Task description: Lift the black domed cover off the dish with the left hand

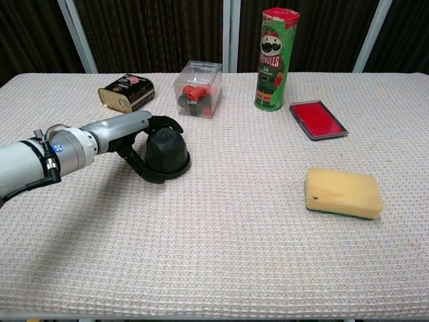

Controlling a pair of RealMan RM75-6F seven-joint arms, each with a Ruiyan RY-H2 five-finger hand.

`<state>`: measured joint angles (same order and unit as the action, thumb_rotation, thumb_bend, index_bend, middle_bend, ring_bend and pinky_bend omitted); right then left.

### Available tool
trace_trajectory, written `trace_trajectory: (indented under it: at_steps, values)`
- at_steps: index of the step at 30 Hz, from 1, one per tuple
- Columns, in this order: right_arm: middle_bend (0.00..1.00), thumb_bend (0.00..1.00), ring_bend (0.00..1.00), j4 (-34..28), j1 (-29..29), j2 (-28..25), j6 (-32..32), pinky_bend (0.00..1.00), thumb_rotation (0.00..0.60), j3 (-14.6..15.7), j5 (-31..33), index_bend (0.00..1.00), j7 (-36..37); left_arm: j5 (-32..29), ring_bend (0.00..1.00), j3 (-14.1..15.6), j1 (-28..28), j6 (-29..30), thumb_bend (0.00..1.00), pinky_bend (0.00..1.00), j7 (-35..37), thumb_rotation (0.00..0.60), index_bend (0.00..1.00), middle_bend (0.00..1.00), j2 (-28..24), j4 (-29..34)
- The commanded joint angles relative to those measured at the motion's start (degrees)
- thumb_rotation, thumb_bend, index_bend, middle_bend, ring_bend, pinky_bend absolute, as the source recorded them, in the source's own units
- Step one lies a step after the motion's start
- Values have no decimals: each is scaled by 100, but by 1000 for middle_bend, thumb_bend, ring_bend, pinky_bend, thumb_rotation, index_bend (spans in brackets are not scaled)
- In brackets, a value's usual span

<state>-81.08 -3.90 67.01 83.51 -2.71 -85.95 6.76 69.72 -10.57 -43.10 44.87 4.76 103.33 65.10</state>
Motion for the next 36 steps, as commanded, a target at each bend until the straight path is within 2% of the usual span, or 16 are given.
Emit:
trace_trajectory:
  at_steps: [1, 17, 24, 36]
  values:
    - [0, 134, 0, 1, 4, -2, 0, 0, 600, -4, 10, 0, 0, -3, 61, 7, -10, -17, 87, 127, 11, 600, 161, 204, 18, -26]
    - [0, 133, 0, 59, 17, -4, -54, 0, 600, -22, 91, 0, 59, -99, 112, -34, -80, -70, 122, 148, -31, 600, 177, 275, 124, -190]
    - [0, 134, 0, 70, 9, 4, -92, 0, 600, -26, 115, 0, 53, -118, 144, -64, -63, -16, 148, 164, 13, 600, 206, 303, 133, -149]
    - [0, 134, 0, 101, 9, 24, -119, 0, 600, -25, 128, 0, 53, -40, 213, -126, -13, 203, 186, 214, 125, 600, 288, 406, 57, 33]
